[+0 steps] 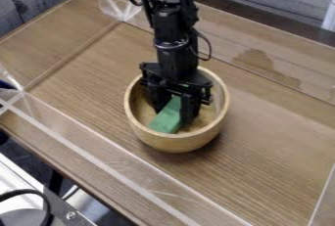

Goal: Remove the green block from inside the brown bowl and put it on the table

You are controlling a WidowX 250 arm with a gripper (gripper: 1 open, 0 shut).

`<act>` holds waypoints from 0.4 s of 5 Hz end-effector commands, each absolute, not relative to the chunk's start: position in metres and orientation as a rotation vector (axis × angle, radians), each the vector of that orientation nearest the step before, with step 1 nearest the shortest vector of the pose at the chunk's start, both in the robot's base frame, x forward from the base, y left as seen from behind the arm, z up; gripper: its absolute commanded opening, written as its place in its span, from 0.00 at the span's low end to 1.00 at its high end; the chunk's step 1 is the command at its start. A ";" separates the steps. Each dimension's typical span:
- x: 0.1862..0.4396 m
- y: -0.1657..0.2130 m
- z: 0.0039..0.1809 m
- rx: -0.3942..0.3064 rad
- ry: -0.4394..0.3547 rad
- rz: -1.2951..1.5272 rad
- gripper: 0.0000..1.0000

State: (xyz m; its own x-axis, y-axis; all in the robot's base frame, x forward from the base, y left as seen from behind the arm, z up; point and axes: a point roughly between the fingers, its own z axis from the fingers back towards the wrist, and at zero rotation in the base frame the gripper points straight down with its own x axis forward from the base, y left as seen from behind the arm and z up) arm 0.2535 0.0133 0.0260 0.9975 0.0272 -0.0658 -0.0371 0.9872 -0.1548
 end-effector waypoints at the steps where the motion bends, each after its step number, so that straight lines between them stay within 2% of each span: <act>1: 0.256 0.014 0.035 -0.154 0.040 0.039 0.00; 2: 0.257 0.013 0.039 -0.155 0.037 0.042 0.00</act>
State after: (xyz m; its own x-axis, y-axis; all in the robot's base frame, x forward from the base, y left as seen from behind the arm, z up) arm 0.2513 0.0123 0.0278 0.9963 0.0317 -0.0803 -0.0441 0.9865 -0.1580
